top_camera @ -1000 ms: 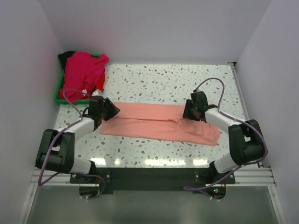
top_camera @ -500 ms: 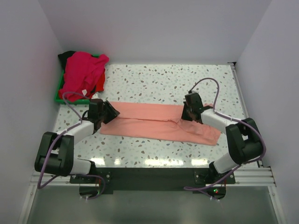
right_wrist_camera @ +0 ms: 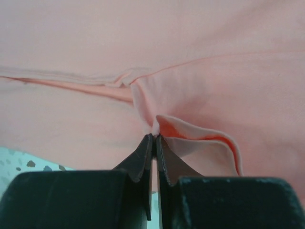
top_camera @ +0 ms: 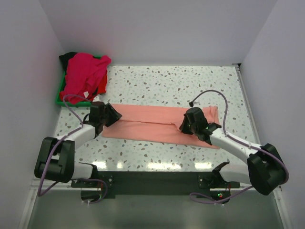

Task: Fold and stack the t-shirts
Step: Fold the tshirt

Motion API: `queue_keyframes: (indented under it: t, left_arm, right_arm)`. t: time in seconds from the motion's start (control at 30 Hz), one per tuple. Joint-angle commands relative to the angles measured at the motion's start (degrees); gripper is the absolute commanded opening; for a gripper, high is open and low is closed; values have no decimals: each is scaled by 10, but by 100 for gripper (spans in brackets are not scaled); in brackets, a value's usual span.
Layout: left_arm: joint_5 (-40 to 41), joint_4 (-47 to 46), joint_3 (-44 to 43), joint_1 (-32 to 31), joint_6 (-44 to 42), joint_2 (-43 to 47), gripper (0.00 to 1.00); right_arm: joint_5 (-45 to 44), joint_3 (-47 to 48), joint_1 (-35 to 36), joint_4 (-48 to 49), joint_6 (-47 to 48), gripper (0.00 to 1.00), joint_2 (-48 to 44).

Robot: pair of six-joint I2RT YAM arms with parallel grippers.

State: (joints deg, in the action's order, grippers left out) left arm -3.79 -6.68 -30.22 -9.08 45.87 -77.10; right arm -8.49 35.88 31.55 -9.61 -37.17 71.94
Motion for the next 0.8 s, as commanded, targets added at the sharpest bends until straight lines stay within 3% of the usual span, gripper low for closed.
queue_keyframes:
  t: [0.0,0.1,0.3,0.43,0.6,0.77]
  left_arm:
    - [9,-27,3,-2,1,16,52]
    - [8,-28,3,-2,1,17,52]
    - [6,-28,2,-2,2,19,52]
    - [10,-24,4,-2,-2,26,52]
    - [19,-21,9,-2,-5,27,52]
    - [36,-5,17,-3,-3,21,50]
  right_arm:
    - [-30,-20,24,24,-38,2,-35]
    - [-34,-32,41,27,-42,4,-49]
    - [-28,-33,69,30,-37,19,-52]
    - [-48,-15,75,-22,-28,26,-93]
    - [-128,9,75,-98,-37,45,-142]
    - [-176,52,52,-161,-44,46,-95]
